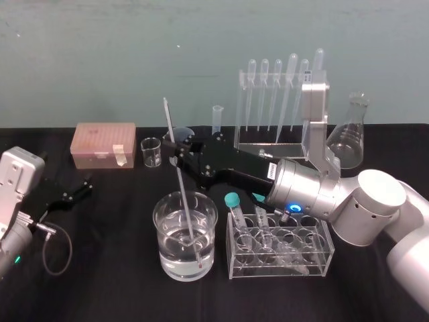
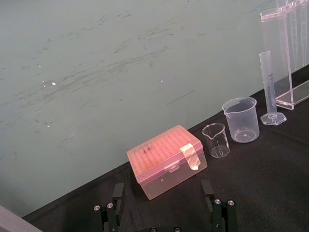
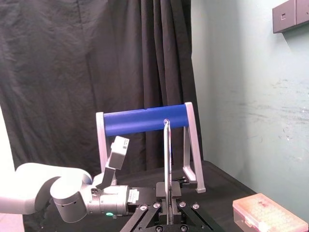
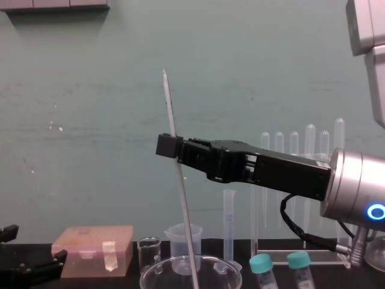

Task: Hold the thermometer with one hand and immerse one end into the beaker, then reinsert it into the test tube rack.

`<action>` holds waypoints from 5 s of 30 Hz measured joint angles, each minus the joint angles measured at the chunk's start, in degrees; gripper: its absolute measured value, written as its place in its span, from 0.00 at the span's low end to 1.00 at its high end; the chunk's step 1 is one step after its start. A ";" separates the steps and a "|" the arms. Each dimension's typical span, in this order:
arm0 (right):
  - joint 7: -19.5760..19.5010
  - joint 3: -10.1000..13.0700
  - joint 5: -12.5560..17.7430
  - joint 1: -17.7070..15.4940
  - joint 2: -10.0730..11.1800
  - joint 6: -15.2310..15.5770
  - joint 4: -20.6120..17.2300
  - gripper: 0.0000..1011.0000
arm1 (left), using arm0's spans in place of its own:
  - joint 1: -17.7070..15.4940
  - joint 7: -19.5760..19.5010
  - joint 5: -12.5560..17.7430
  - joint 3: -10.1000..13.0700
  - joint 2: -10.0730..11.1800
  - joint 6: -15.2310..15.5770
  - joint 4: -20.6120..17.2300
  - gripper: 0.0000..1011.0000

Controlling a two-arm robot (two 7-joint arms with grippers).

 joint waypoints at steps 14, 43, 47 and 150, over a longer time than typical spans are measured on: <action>0.02 -0.09 0.00 0.08 -0.15 0.02 0.27 0.06 | 0.00 0.00 0.00 0.00 0.00 0.00 0.00 1.00; 0.06 0.02 0.01 0.15 -0.24 0.02 0.16 0.05 | 0.00 0.00 0.00 0.00 0.00 0.00 0.00 1.00; 0.27 0.44 0.69 0.42 0.15 0.51 -1.37 0.06 | 0.00 0.00 0.00 0.00 0.00 0.00 0.00 1.00; -12.46 15.33 -2.20 -13.38 8.76 0.25 -8.10 0.05 | 0.00 0.00 0.00 0.00 0.00 0.00 0.00 1.00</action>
